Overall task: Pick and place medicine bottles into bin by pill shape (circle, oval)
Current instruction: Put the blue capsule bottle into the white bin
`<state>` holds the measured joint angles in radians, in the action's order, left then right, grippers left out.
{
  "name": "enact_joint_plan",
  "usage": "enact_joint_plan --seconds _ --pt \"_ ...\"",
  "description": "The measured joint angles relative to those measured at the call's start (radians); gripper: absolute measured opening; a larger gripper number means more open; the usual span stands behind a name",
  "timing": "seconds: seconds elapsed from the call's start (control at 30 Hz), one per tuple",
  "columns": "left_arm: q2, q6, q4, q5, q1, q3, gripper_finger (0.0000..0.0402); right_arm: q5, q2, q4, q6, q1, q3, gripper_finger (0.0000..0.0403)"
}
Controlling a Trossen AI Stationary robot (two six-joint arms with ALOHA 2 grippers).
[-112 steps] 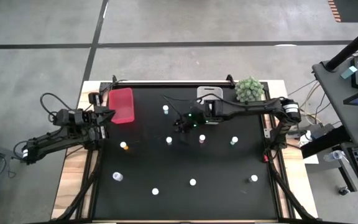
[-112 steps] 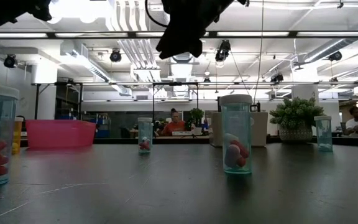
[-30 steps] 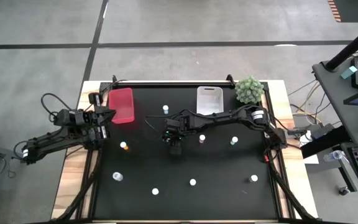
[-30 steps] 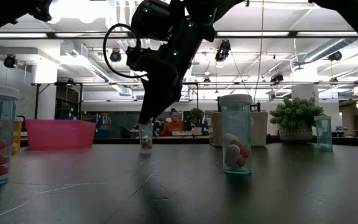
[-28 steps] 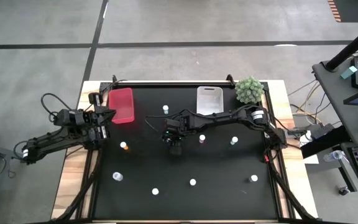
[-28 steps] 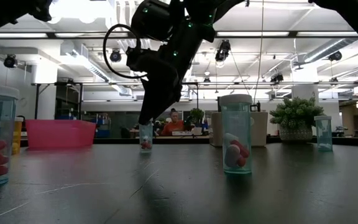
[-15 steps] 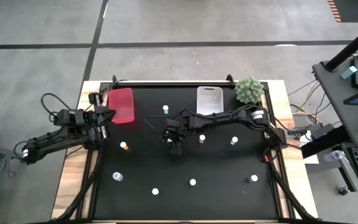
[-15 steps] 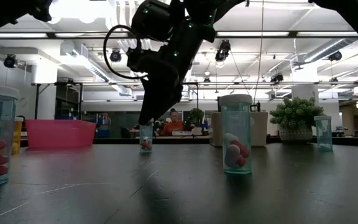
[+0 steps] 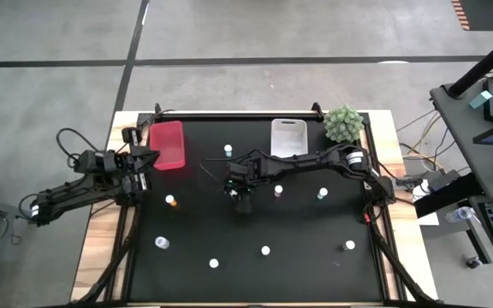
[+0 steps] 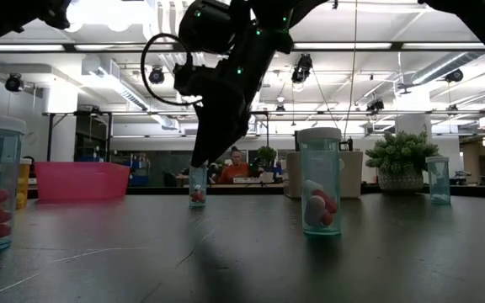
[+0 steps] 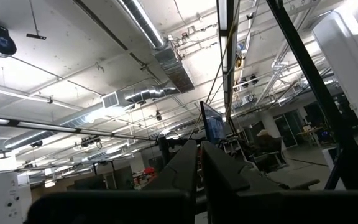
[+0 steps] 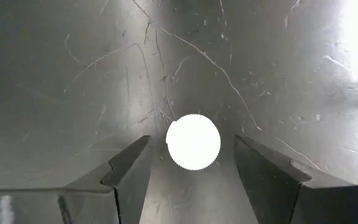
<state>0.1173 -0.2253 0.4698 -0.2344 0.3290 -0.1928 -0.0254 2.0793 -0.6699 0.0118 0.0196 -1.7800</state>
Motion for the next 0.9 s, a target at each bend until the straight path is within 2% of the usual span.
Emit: enact_joint_plan --seconds 0.4,0.5,0.77,0.9 --pt "0.0 0.0 0.0 0.001 0.0 0.0 0.0006 0.0 -0.05 -0.016 -0.015 0.0 -0.021 0.021" --pt "0.0 0.0 0.0 0.004 0.0 0.0 0.0006 0.001 -0.043 0.005 -0.032 0.0 -0.016 0.0173" --pt "0.0 0.0 0.0 0.005 0.0 0.0 0.0006 0.0 -0.016 0.017 -0.055 0.0 -0.016 0.0021" --pt "0.0 0.0 0.0 0.005 0.0 0.0 0.0006 0.0 -0.015 0.024 -0.049 0.0 -0.01 0.0013"
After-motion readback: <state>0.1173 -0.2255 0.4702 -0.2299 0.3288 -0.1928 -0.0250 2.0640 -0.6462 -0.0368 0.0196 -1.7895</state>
